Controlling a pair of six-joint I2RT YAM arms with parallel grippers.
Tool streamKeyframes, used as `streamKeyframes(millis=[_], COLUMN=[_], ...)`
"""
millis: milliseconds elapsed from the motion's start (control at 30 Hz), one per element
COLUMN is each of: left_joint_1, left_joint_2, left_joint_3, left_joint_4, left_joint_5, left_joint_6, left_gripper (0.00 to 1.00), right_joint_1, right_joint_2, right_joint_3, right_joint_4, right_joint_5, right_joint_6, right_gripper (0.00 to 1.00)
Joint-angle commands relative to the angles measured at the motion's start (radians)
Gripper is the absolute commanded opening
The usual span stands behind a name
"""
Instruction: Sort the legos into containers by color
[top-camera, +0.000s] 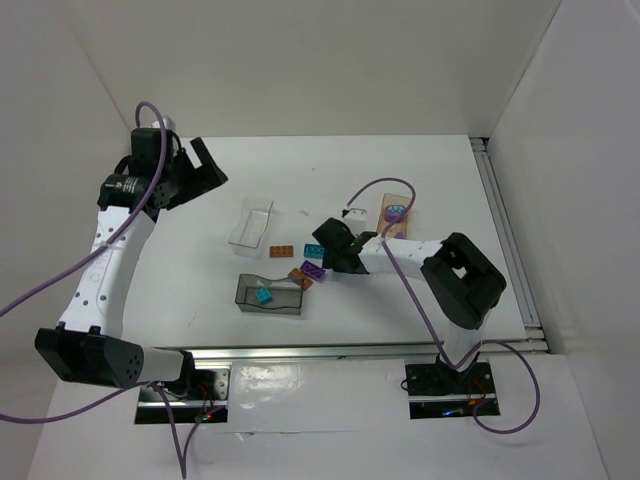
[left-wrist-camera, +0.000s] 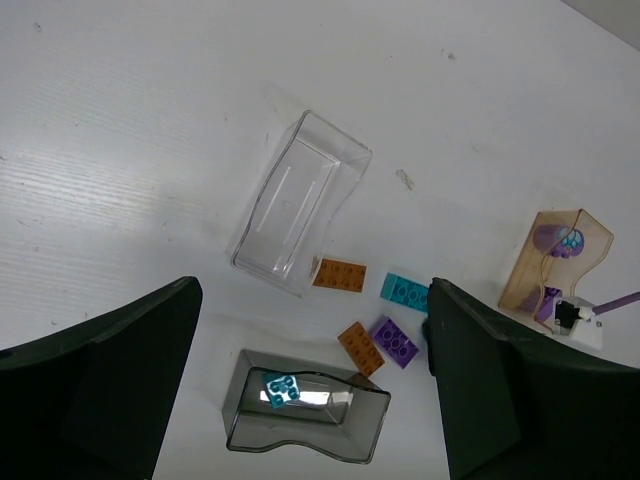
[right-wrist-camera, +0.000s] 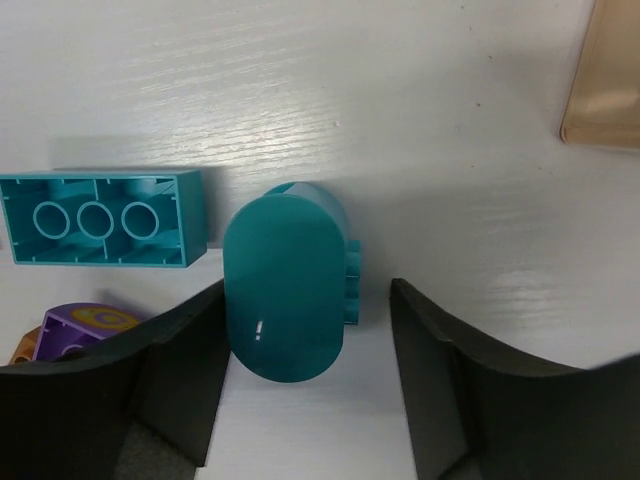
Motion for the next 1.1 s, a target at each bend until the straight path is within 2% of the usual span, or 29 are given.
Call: streamKeyframes(millis=[0, 67, 167, 267, 467, 600, 767, 800, 867, 900, 933, 1000, 1067], left_joint_1=[-0.003, -0.003, -0.003, -0.003, -0.003, -0.003, -0.003, -0.003, 0.006, 0.006, 0.006, 0.006, 0.006], left_joint_2=[0.009, 0.009, 0.009, 0.009, 0.009, 0.009, 0.009, 0.009, 0.009, 0.009, 0.009, 0.009, 0.009], left_joint_3=[-0.002, -0.002, -0.002, -0.002, -0.002, 0.019, 0.029, 0.029, 0.038, 0.038, 0.038, 0.038, 0.038], left_joint_4=[0.026, 0.026, 0.026, 0.026, 0.006, -0.003, -0.012, -0.012, -0.012, -0.012, -0.012, -0.012, -0.012], left_joint_5=[0.023, 0.023, 0.023, -0.020, -0.092, -0.092, -0.092, -0.092, -0.092, -0.092, -0.092, -0.092, -0.081], left_joint_6=[0.018, 0.018, 0.018, 0.018, 0.007, 0.007, 0.007, 0.007, 0.007, 0.007, 0.007, 0.007, 0.007], left_gripper=[1.00, 1.00, 1.00, 1.00, 1.00, 1.00, 1.00, 1.00, 1.00, 1.00, 1.00, 1.00, 1.00], right_joint_1=[-0.003, -0.003, 0.044, 0.124, 0.298, 0.385, 0.432, 0.432, 0.432, 0.441, 0.442, 0.442, 0.442], right_joint_2=[-0.052, -0.074, -0.106, -0.160, -0.212, -0.117, 0.013, 0.024, 0.043, 0.043, 0.043, 0.030, -0.005], right_joint_3=[-0.009, 0.014, 0.045, 0.101, 0.174, 0.246, 0.330, 0.345, 0.355, 0.355, 0.364, 0.375, 0.375], right_joint_4=[0.048, 0.024, -0.043, -0.106, -0.068, -0.047, -0.038, -0.028, -0.028, -0.028, -0.041, -0.079, -0.097], right_joint_5=[0.018, 0.053, 0.089, 0.130, 0.094, 0.058, 0.022, 0.012, -0.008, -0.008, 0.010, 0.047, 0.116], right_joint_6=[0.009, 0.000, -0.009, -0.021, -0.076, -0.119, -0.141, -0.141, -0.150, -0.159, -0.159, -0.150, -0.150], right_gripper=[0.65, 0.49, 0.34, 0.34, 0.34, 0.35, 0.38, 0.40, 0.51, 0.76, 0.85, 0.94, 0.94])
